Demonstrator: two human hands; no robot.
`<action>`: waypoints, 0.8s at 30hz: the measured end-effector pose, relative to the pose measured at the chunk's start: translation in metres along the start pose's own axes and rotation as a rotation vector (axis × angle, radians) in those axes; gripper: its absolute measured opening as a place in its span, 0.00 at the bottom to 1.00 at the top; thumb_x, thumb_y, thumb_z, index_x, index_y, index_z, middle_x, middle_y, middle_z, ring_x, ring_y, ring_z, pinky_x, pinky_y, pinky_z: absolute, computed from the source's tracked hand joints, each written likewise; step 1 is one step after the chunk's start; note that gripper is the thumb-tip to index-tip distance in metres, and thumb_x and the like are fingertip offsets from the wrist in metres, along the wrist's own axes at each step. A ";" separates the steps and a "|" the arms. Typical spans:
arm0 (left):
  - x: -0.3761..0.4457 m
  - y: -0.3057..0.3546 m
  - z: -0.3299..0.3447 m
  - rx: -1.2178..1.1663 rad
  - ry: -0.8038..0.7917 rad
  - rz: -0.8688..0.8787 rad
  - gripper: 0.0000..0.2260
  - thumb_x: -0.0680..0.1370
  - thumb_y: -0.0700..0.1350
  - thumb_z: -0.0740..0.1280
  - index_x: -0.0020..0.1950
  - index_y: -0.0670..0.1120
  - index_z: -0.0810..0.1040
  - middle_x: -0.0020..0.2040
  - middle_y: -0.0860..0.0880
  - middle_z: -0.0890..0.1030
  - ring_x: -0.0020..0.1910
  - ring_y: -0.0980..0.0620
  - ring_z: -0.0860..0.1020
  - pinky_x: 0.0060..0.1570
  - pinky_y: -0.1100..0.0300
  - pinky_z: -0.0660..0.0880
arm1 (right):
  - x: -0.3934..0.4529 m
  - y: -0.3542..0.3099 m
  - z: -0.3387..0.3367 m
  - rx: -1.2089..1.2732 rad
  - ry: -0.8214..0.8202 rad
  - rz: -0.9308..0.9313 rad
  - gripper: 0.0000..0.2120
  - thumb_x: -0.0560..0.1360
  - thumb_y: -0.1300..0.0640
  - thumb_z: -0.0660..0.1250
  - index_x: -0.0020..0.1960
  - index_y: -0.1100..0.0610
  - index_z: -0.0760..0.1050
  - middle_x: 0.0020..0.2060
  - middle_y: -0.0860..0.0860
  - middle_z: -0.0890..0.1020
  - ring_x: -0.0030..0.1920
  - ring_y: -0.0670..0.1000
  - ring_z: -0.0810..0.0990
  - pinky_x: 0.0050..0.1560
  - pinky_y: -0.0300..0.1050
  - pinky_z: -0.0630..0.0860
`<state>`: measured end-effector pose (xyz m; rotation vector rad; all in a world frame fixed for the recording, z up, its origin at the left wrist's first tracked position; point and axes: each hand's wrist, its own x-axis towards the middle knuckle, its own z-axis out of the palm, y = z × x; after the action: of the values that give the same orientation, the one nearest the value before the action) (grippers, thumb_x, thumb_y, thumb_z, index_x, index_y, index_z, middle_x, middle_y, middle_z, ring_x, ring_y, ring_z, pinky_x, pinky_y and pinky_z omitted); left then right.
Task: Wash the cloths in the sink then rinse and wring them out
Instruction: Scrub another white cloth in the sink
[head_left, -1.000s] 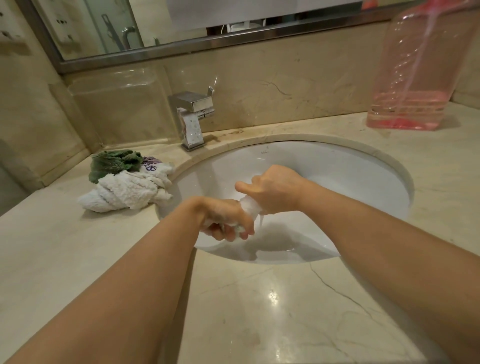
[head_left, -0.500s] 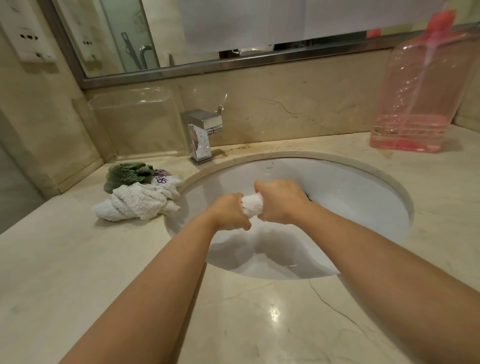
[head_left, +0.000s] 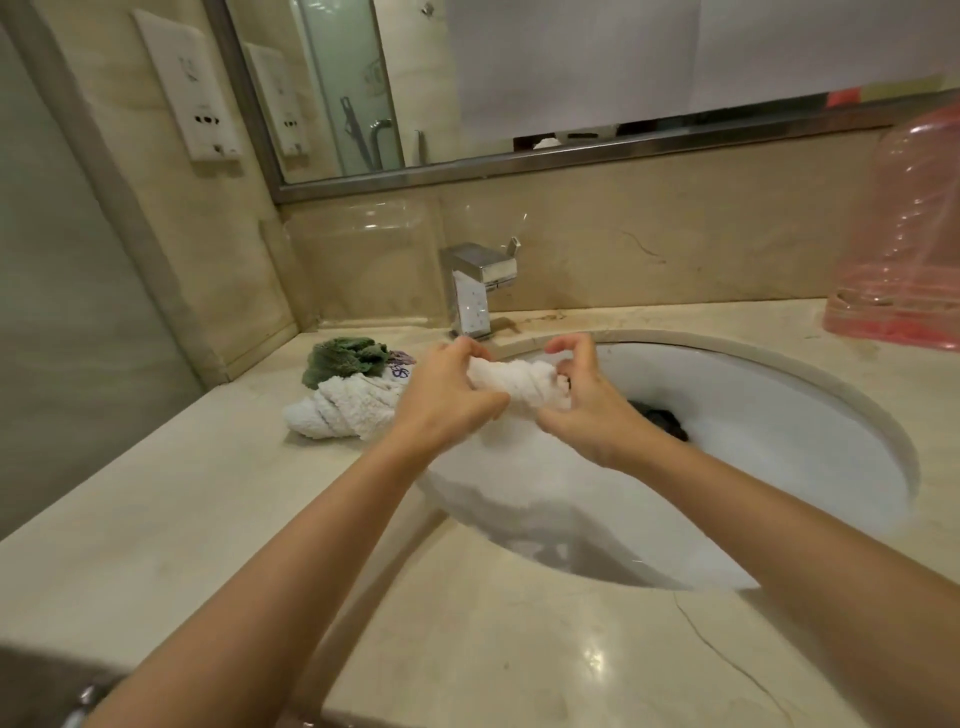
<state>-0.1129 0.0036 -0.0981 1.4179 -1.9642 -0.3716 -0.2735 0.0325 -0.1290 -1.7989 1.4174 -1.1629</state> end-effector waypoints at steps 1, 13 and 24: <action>-0.005 -0.006 -0.011 -0.024 0.077 0.025 0.18 0.66 0.39 0.72 0.54 0.50 0.76 0.50 0.52 0.73 0.45 0.54 0.73 0.39 0.68 0.68 | 0.000 -0.007 0.005 -0.007 0.014 -0.055 0.25 0.73 0.65 0.68 0.63 0.53 0.58 0.52 0.53 0.74 0.42 0.51 0.76 0.37 0.38 0.75; -0.045 -0.107 -0.102 0.207 -0.171 -0.245 0.41 0.63 0.54 0.60 0.78 0.55 0.55 0.80 0.47 0.47 0.78 0.44 0.47 0.75 0.45 0.46 | 0.027 -0.040 0.102 -0.514 0.030 -0.572 0.24 0.67 0.71 0.65 0.59 0.54 0.80 0.48 0.58 0.76 0.49 0.61 0.75 0.45 0.48 0.62; -0.042 -0.096 -0.081 0.253 -0.011 -0.486 0.35 0.78 0.46 0.63 0.79 0.54 0.46 0.79 0.44 0.40 0.78 0.45 0.38 0.72 0.40 0.36 | 0.022 -0.030 0.083 -0.551 -0.182 -0.446 0.30 0.76 0.69 0.58 0.72 0.44 0.68 0.58 0.53 0.72 0.61 0.53 0.67 0.54 0.38 0.61</action>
<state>0.0179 0.0190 -0.1097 2.0657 -1.7015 -0.3527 -0.1848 0.0127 -0.1362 -2.6352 1.3512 -0.8129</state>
